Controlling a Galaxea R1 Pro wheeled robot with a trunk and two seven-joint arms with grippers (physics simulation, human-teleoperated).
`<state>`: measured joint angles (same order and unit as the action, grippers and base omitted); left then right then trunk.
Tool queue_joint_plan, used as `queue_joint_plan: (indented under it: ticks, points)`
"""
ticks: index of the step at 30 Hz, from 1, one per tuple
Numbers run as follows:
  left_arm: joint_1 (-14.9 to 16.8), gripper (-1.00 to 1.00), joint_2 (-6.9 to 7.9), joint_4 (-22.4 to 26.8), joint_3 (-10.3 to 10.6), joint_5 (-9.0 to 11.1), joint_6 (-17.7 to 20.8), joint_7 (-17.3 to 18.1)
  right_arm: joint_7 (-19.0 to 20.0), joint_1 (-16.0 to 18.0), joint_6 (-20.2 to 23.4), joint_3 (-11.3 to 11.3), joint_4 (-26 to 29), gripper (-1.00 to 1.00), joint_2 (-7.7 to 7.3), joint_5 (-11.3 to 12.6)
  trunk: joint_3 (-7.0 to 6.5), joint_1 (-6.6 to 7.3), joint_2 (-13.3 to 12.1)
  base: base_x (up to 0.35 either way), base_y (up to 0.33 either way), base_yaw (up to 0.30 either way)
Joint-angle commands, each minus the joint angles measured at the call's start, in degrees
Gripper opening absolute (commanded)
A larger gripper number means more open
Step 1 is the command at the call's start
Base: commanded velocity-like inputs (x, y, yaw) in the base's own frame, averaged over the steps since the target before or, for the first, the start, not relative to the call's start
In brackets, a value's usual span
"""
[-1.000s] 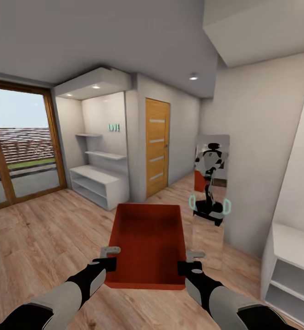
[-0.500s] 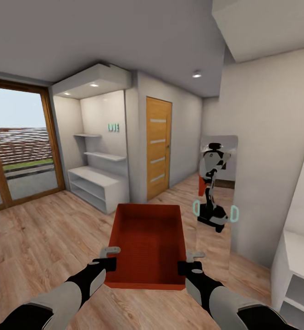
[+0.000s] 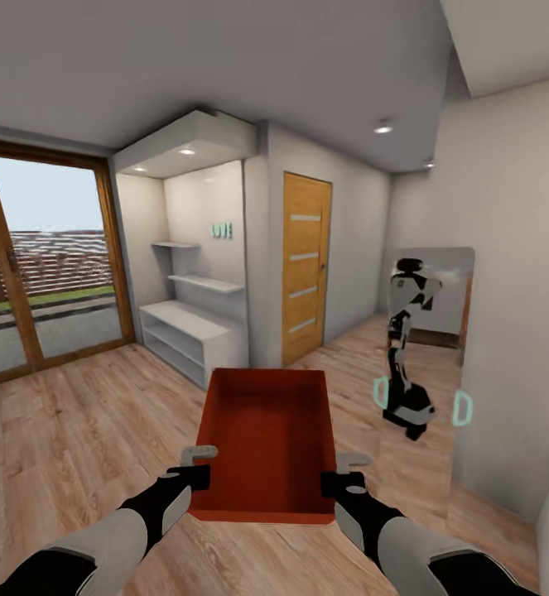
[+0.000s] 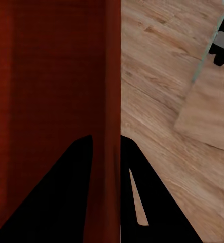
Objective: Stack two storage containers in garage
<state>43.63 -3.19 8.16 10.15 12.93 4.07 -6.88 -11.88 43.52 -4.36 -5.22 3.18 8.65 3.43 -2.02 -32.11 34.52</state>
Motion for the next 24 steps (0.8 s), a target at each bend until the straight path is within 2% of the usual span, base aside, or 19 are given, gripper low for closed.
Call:
queue_joint_plan:
  ticks: [1,7,24]
  points:
    - [0.1,-1.0,0.02,0.3,-1.9,-0.8,-0.7,-0.9,-0.9,0.0,-0.3,-0.1,-0.3,-1.0,-0.03,1.1,0.01,-0.05,0.0,0.323,0.061,0.252]
    - [0.1,-1.0,0.02,0.3,-1.9,-0.8,-0.7,-0.9,-0.9,0.0,-0.3,-0.1,-0.3,-1.0,-0.03,1.1,0.01,-0.05,0.0,0.323,0.089,0.135]
    - [0.1,-1.0,0.02,0.3,-1.9,-0.8,-0.7,-0.9,-0.9,0.0,-0.3,-0.1,-0.3,-1.0,-0.02,1.1,0.01,-0.05,0.0,0.323,0.101,0.002]
